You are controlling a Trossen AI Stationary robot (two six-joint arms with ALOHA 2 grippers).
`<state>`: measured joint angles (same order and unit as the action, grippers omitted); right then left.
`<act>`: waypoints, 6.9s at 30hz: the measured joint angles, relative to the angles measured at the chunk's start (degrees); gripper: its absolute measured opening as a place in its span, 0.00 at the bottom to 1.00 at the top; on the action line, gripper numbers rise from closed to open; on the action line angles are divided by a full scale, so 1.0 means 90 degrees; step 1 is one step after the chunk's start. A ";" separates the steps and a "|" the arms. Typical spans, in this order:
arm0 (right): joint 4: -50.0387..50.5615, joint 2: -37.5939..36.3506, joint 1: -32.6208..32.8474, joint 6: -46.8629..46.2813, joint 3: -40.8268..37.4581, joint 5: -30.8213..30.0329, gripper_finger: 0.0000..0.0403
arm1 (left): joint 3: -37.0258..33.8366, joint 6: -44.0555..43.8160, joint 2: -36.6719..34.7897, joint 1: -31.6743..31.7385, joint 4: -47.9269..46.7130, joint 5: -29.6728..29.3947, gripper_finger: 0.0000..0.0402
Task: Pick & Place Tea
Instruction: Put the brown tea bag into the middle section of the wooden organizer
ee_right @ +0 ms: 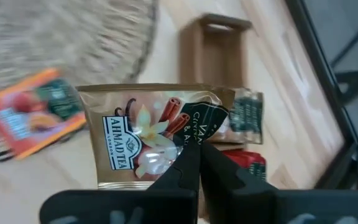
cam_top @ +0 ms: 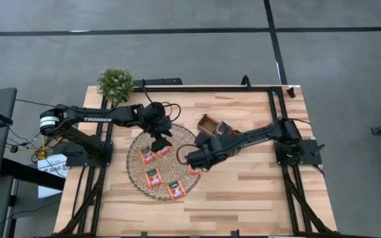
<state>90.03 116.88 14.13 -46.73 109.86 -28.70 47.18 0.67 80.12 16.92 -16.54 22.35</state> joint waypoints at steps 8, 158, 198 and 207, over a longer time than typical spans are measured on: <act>0.0001 0.0000 -0.0526 0.0024 -0.0646 -0.0180 0.00 | 0.0000 -0.0025 -0.0334 -0.0052 0.0103 0.0002 0.60; -0.1436 0.0556 -0.0512 0.5944 -0.0682 0.0960 0.34 | -0.2521 -0.1393 -0.5750 -0.0720 0.0222 -0.1137 0.60; -0.2533 0.0593 -0.1696 0.7824 -0.1060 0.3363 0.31 | -0.2521 -0.1919 -0.5751 -0.0720 0.0227 -0.1185 0.60; -0.2901 0.0597 -0.1799 0.7693 -0.1720 0.3146 0.31 | -0.2521 -0.2029 -0.5751 -0.0720 0.0232 -0.1287 0.60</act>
<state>63.92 122.26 -2.06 22.51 94.38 -0.38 24.49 -17.59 28.36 10.44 -14.46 10.76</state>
